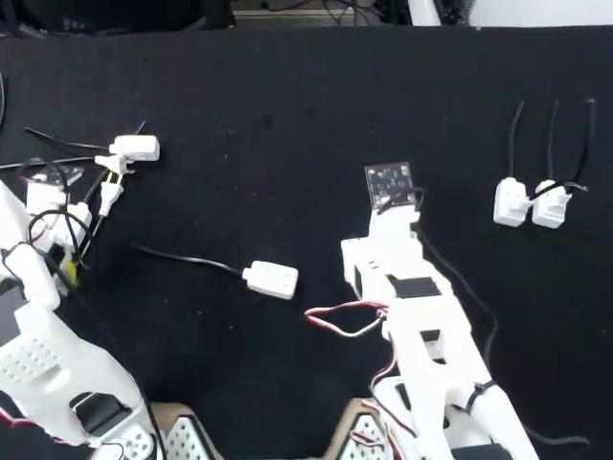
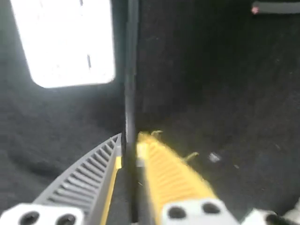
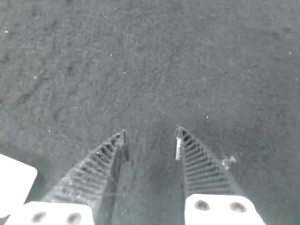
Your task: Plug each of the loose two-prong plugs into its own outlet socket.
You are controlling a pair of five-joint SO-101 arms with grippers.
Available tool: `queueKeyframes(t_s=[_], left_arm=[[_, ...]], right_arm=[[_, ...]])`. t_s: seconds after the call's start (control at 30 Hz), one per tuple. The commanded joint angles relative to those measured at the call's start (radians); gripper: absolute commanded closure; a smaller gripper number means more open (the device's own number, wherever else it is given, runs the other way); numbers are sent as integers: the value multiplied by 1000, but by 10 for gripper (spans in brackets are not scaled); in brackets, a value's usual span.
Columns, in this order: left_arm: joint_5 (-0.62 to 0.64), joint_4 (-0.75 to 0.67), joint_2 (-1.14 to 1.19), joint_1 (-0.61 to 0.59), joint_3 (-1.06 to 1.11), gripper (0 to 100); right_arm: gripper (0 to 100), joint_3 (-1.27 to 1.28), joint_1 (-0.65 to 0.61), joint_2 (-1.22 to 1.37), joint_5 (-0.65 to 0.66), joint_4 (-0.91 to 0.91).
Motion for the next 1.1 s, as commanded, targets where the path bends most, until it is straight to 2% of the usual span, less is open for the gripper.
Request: queueKeyframes(t_s=[0.0,0.37,0.5,0.83,0.97,1.07], left_arm=[[-3,112,-8,-28,-82,975],[-26,410,-9,-153,-352,970],[-120,407,-86,-223,-312,970],[-690,393,-404,-588,-1,970],[-713,285,-411,-613,97,966],[-660,153,-408,-602,147,898]], right_arm=[[839,-33,20,-31,-2,-23],[839,-33,20,-31,-2,-23],[839,-33,20,-31,-2,-23],[839,-35,20,-31,-2,-23],[839,-35,20,-31,-3,-23],[839,-33,20,-31,-3,-23]])
